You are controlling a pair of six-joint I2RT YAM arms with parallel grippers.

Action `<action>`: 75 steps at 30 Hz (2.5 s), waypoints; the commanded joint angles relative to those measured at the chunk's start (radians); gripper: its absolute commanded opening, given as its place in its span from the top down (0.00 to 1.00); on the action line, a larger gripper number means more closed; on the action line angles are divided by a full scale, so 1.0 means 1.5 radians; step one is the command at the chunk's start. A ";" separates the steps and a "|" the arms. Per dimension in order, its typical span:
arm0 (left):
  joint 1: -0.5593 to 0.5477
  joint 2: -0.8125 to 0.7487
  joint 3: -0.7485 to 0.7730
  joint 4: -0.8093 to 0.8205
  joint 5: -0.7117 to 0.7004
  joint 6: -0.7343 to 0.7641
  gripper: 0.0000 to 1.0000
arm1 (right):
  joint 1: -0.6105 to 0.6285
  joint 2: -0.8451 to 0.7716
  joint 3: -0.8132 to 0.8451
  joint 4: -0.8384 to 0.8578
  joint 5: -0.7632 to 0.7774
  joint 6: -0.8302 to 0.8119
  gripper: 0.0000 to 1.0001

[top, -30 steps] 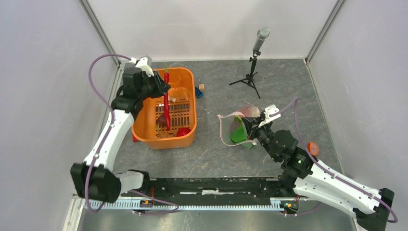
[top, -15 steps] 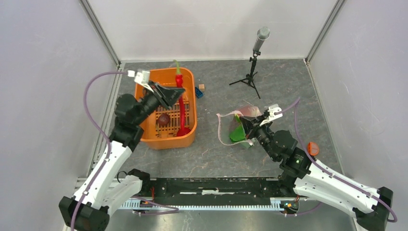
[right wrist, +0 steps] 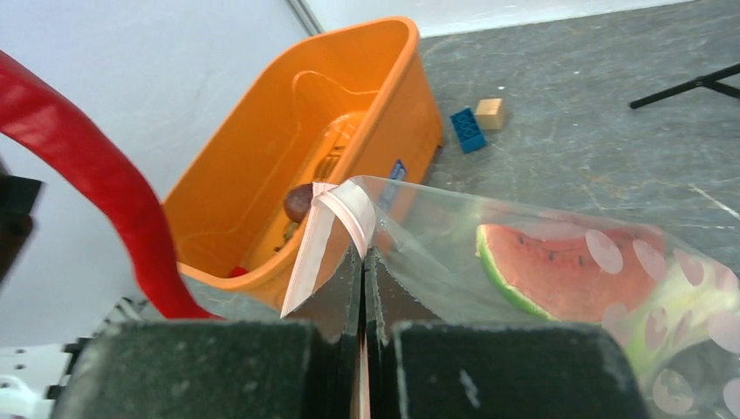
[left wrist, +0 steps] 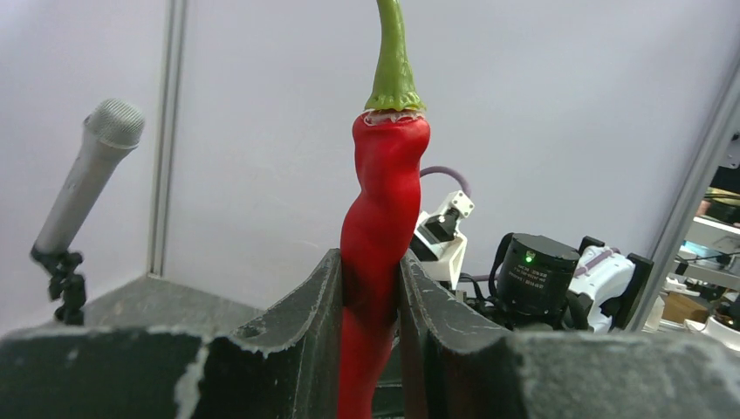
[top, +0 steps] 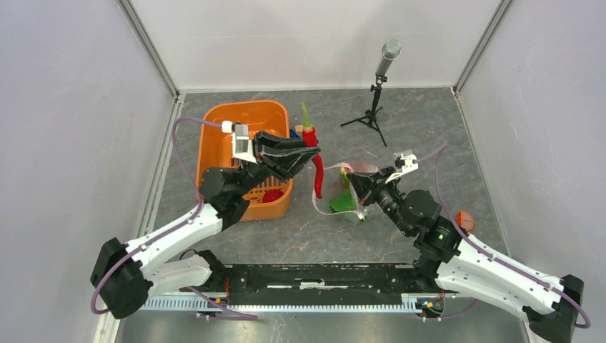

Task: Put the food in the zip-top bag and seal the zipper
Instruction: Place the fake fruit in the zipper food storage bag.

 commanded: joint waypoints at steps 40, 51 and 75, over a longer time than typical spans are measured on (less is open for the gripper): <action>-0.100 -0.013 0.184 -0.586 0.015 0.396 0.43 | 0.001 -0.066 0.047 0.056 0.062 0.105 1.00; -0.100 -0.017 0.306 -0.986 0.046 0.443 0.35 | 0.000 -0.011 0.038 0.032 0.020 0.074 1.00; -0.145 0.068 0.358 -1.161 0.072 0.693 0.41 | 0.001 -0.004 0.037 0.024 0.003 0.052 1.00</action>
